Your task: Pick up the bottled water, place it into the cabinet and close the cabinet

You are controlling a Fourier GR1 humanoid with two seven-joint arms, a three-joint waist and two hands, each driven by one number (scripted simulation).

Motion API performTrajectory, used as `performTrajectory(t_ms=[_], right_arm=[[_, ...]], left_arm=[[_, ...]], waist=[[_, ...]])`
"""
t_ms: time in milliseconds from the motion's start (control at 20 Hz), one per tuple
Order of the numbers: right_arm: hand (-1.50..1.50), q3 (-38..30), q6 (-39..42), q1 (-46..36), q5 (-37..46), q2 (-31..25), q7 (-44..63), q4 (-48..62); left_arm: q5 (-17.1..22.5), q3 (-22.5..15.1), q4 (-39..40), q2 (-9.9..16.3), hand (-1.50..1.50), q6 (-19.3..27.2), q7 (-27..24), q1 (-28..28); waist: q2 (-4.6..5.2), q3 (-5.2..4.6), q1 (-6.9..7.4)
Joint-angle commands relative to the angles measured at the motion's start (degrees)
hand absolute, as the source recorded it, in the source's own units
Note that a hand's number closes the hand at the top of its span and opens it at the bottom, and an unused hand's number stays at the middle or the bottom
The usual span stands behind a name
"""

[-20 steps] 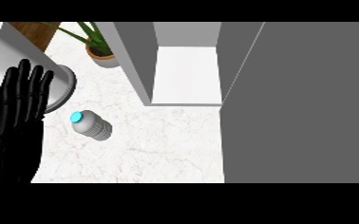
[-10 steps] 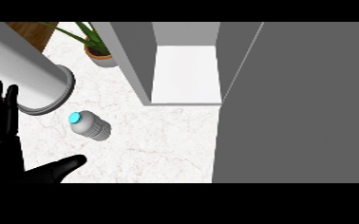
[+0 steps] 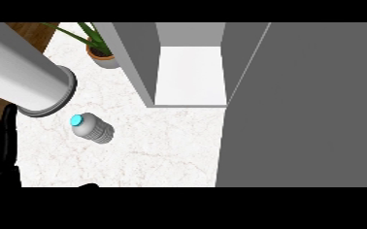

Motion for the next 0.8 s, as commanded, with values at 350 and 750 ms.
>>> performTrajectory(t_ms=[350,750], right_arm=[[-1.50,5.9,-2.6,2.9,2.8,0.4,5.9,-8.0],[-1.50,7.7,-7.1,-1.4,4.8,0.0,13.5,-11.7]], left_arm=[[-9.0,-3.4,-4.7,1.9,-1.50,4.2,10.1,-1.0],[-12.1,-8.4,-4.7,2.2,-1.50,6.5,9.5,1.7]], waist=[[-0.04,0.00,-0.14],[-0.18,-0.03,0.01]])
